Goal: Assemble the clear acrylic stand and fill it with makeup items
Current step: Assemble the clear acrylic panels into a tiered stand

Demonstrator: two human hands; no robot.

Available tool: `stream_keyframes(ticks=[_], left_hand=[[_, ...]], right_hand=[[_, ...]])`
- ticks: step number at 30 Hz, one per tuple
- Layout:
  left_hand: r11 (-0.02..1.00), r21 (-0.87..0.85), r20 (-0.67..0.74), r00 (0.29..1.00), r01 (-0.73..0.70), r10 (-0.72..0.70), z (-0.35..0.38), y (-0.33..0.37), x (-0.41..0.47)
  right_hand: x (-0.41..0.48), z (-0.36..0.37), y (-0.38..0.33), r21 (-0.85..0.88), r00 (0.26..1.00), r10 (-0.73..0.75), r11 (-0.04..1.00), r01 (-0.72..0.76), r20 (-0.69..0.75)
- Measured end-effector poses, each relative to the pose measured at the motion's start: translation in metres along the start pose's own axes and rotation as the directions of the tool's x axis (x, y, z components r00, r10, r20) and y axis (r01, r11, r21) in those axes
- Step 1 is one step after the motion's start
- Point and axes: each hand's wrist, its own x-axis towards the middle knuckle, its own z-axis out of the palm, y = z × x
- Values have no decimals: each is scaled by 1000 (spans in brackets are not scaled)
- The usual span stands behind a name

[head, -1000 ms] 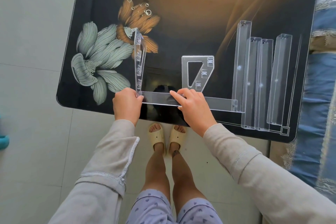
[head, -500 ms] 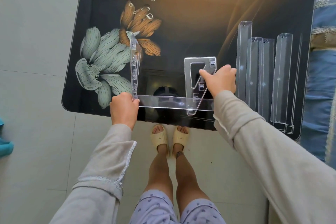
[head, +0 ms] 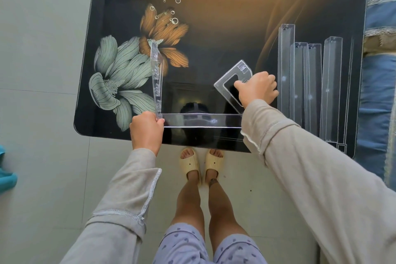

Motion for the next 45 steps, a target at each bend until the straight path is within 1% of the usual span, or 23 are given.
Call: stream_keyframes(ticks=[1, 3, 5, 6, 8, 10, 14, 18, 20, 22, 23, 24, 26, 28, 30, 31, 33, 34, 36, 37, 40, 42, 45], left_hand=[[1000, -4, -6, 1000, 3, -3, 0, -1, 1], [1000, -2, -15, 1000, 5, -5, -1, -5, 4], [1000, 1, -21, 1000, 7, -6, -3, -8, 8], [1000, 7, -26, 1000, 6, -5, -4, -9, 10], [999, 34, -35, 999, 1, 0, -6, -9, 12], [998, 55, -42, 999, -5, 7, -6, -8, 14], [999, 50, -74, 997, -9, 12, -6, -7, 14], [1000, 20, -100, 995, -7, 9, -5, -5, 8], [1000, 26, -153, 988, 17, -13, -7, -4, 2], [998, 20, -260, 964, 59, -52, -8, -2, -7], [999, -2, -328, 944, 43, -41, -8, 0, -12], [1000, -8, -392, 920, -13, 9, -6, 4, -18], [980, 48, -455, 869, -194, 195, 2, 19, -30], [900, 143, -416, 801, -411, 431, 17, 39, -41], [778, 177, -295, 721, -603, 627, 35, 64, -51], [722, 183, -225, 686, -667, 691, 45, 76, -54], [641, 206, -91, 638, -740, 765, 61, 97, -56], [621, 209, -12, 633, -755, 774, 68, 105, -56], [610, 224, 162, 646, -760, 746, 80, 117, -53], [602, 244, 214, 648, -760, 731, 86, 120, -51], [591, 294, 234, 656, -751, 717, 98, 124, -46], [634, 274, 201, 687, -724, 698, 100, 126, -46], [689, 213, 172, 721, -692, 671, 101, 127, -47]], right_hand=[[1, -1, 1, 38, 1000, -11, 999, 12, -14], [4, -5, 3, 230, 999, -31, 973, 33, -14], [9, -10, 5, 456, 997, -70, 887, 71, -20], [12, -13, 6, 527, 995, -87, 844, 95, -41], [20, -21, 9, 598, 990, -117, 789, 142, -81], [25, -29, 17, 615, 983, -150, 767, 183, -105], [21, -38, 42, 551, 958, -212, 784, 285, -194], [10, -38, 64, 475, 936, -289, 807, 350, -200], [5, -35, 70, 458, 932, -311, 812, 363, -186], [2, -32, 73, 475, 933, -309, 803, 360, -184], [0, -32, 75, 487, 936, -301, 799, 351, -182], [-2, -31, 76, 499, 940, -293, 797, 342, -176], [-5, -30, 80, 517, 944, -291, 790, 329, -157], [-7, -31, 84, 537, 945, -302, 781, 319, -121], [-7, -34, 90, 549, 949, -310, 783, 292, -62], [-5, -36, 93, 544, 950, -312, 792, 277, -31], [-4, -40, 99, 520, 947, -321, 813, 260, 28], [-3, -42, 101, 509, 941, -334, 819, 265, 48], [-3, -43, 105, 492, 933, -350, 828, 269, 80], [-2, -43, 106, 477, 932, -350, 838, 265, 97], [1, -42, 106, 413, 930, -347, 869, 271, 120], [3, -41, 103, 412, 937, -340, 868, 279, 81], [6, -38, 96, 475, 959, -283, 848, 238, 26]])
